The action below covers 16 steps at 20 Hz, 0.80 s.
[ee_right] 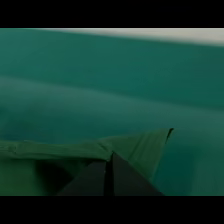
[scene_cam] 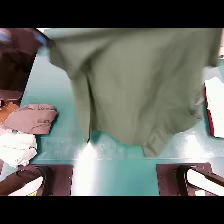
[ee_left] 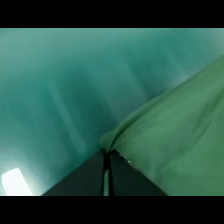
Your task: Fold the shirts.
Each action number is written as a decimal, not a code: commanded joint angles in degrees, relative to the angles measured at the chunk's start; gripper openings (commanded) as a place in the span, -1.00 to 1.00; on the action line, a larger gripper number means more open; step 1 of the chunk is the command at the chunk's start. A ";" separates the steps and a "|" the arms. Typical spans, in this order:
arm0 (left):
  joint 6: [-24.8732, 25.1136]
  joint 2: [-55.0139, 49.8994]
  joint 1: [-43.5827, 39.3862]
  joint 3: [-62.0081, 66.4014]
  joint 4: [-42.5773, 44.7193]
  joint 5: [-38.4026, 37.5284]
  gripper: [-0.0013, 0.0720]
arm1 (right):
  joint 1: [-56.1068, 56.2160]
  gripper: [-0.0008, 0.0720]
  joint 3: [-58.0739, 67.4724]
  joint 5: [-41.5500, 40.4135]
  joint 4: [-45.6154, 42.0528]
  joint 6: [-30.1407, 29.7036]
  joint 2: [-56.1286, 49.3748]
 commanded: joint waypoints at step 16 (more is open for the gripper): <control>-1.81 -17.51 6.71 -6.97 3.30 -7.54 0.83 | 6.08 0.23 -6.88 6.29 -7.54 3.85 -16.76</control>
